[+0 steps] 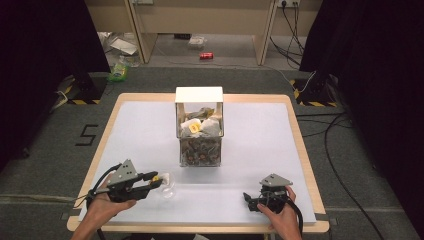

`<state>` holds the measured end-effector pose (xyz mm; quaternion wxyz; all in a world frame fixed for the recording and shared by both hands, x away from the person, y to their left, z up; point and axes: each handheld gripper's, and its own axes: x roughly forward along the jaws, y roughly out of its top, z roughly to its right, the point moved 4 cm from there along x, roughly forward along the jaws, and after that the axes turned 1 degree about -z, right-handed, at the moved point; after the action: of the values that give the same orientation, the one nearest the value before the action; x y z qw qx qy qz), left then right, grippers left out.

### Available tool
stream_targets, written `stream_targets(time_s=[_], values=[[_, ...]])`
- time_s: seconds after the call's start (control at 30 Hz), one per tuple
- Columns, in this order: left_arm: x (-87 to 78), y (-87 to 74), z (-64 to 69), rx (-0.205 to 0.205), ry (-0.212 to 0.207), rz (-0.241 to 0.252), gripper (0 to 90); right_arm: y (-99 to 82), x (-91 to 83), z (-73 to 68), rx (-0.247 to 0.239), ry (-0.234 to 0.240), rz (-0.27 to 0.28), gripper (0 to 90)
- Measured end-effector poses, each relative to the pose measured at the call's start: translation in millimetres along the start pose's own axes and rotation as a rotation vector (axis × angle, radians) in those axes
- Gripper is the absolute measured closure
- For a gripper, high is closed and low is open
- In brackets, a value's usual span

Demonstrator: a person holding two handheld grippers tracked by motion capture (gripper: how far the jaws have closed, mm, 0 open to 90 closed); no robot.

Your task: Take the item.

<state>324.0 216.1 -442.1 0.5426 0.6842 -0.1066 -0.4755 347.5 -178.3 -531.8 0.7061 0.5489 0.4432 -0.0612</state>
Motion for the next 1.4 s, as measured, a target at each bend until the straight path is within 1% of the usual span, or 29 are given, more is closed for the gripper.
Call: stream_targets(time_s=[0.2, 0.3, 0.5, 0.8, 0.93, 1.17, 1.4], values=[[2.6, 0.6, 0.3, 0.008, 0.004, -0.013, 64.1, 0.0, 0.0, 0.0, -0.001, 0.0, 0.0, 3.6], [3.1, 1.1, 0.1, 0.009, 0.007, -0.011, 63.2, 0.0, 0.0, 0.1, 0.0, 0.0, 0.0, 3.6], [5.9, 1.6, 0.9, 0.011, 0.001, -0.017, 59.8, -0.1, 0.0, 0.1, 0.0, 0.0, 0.0, 3.6], [8.2, 3.6, 1.4, 0.017, 0.013, -0.021, 56.1, 0.0, 0.0, 0.0, 0.001, 0.001, 0.0, 3.6], [9.1, 5.6, 0.8, 0.01, 0.014, -0.02, 52.6, 0.0, 0.0, 0.1, 0.001, 0.0, 0.0, 3.6], [8.6, 9.4, 0.2, -0.007, 0.01, -0.003, 46.1, -0.1, 0.0, 0.1, 0.0, 0.0, 0.0, 3.6], [7.2, 10.7, -2.0, -0.025, 0.01, 0.009, 42.1, 0.0, 0.0, 0.0, 0.003, 0.001, -0.001, 3.6]])
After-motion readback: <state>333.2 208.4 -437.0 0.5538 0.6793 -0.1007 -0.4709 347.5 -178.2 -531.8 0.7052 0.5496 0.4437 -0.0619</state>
